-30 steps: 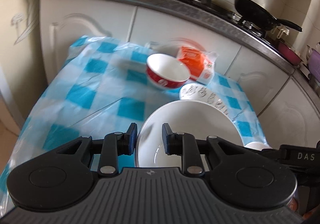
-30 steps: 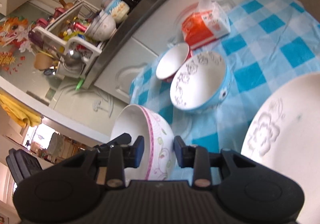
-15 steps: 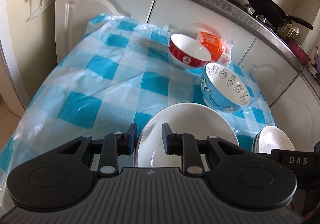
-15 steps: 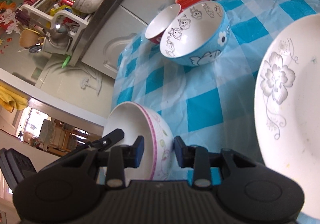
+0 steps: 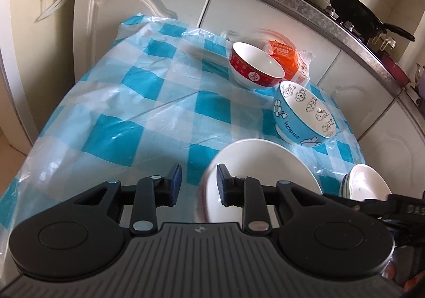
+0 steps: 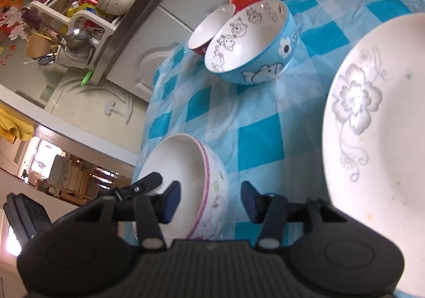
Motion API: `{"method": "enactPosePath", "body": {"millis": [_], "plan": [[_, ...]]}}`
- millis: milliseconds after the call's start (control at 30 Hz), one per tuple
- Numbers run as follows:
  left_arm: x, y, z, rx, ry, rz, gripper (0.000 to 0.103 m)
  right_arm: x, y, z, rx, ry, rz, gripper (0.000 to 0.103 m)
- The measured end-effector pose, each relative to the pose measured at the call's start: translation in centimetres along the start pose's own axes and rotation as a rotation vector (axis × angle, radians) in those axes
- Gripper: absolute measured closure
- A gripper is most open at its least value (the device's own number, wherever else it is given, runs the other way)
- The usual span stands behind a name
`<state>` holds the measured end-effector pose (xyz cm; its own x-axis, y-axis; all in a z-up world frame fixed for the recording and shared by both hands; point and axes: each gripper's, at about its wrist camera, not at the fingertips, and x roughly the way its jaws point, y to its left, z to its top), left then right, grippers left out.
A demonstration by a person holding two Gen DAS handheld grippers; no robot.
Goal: Organize plates and bowls
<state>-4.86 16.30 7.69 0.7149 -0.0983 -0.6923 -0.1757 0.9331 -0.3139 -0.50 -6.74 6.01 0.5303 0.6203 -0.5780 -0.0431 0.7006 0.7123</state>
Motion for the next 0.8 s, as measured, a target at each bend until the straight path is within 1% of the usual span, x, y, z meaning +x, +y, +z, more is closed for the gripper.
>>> {"method": "enactPosePath", "body": {"millis": [67, 100, 133, 167, 267, 300, 367, 467, 600, 633, 667, 733, 800], "plan": [[-0.2, 0.1, 0.2, 0.001, -0.001, -0.004, 0.066, -0.6, 0.1, 0.1, -0.010, -0.012, 0.003, 0.047], [-0.3, 0.1, 0.3, 0.005, -0.004, -0.004, 0.065, -1.0, 0.2, 0.2, -0.017, -0.020, 0.005, 0.045], [-0.5, 0.0, 0.4, 0.013, -0.010, -0.005, 0.064, -1.3, 0.4, 0.3, -0.026, -0.032, 0.008, 0.040], [-0.6, -0.1, 0.5, 0.018, -0.016, -0.003, 0.061, -1.7, 0.6, 0.5, -0.036, -0.048, 0.009, 0.034], [-1.1, -0.6, 0.9, 0.037, -0.048, -0.011, 0.051, -2.8, 1.0, 1.2, -0.066, -0.093, 0.002, 0.028], [-1.3, -0.8, 1.1, 0.043, -0.058, -0.020, 0.049, -3.1, 1.0, 1.5, -0.067, -0.104, 0.000, 0.026], [-1.7, -1.4, 1.6, 0.058, -0.077, -0.046, 0.040, -3.7, 0.8, 2.2, -0.063, -0.127, 0.008, 0.021], [-1.8, -2.6, 2.5, 0.086, -0.099, -0.070, 0.038, -4.5, 0.4, 3.2, -0.058, -0.167, 0.019, 0.014], [-1.4, -4.2, 3.6, 0.128, -0.116, -0.057, 0.036, -5.2, -0.4, 4.6, -0.054, -0.204, 0.019, 0.013], [-1.2, -4.6, 3.8, 0.137, -0.117, -0.056, 0.033, -5.3, -0.5, 4.9, -0.055, -0.212, 0.016, 0.013], [-1.1, -4.9, 4.1, 0.145, -0.121, -0.055, 0.027, -5.4, -0.7, 5.2, -0.055, -0.220, 0.015, 0.013], [-0.8, -5.4, 4.4, 0.157, -0.132, -0.057, 0.019, -5.6, -1.0, 5.7, -0.053, -0.230, 0.011, 0.013], [-0.4, -6.0, 4.7, 0.164, -0.134, -0.062, 0.013, -5.6, -1.2, 6.2, -0.057, -0.237, 0.010, 0.013]]}}
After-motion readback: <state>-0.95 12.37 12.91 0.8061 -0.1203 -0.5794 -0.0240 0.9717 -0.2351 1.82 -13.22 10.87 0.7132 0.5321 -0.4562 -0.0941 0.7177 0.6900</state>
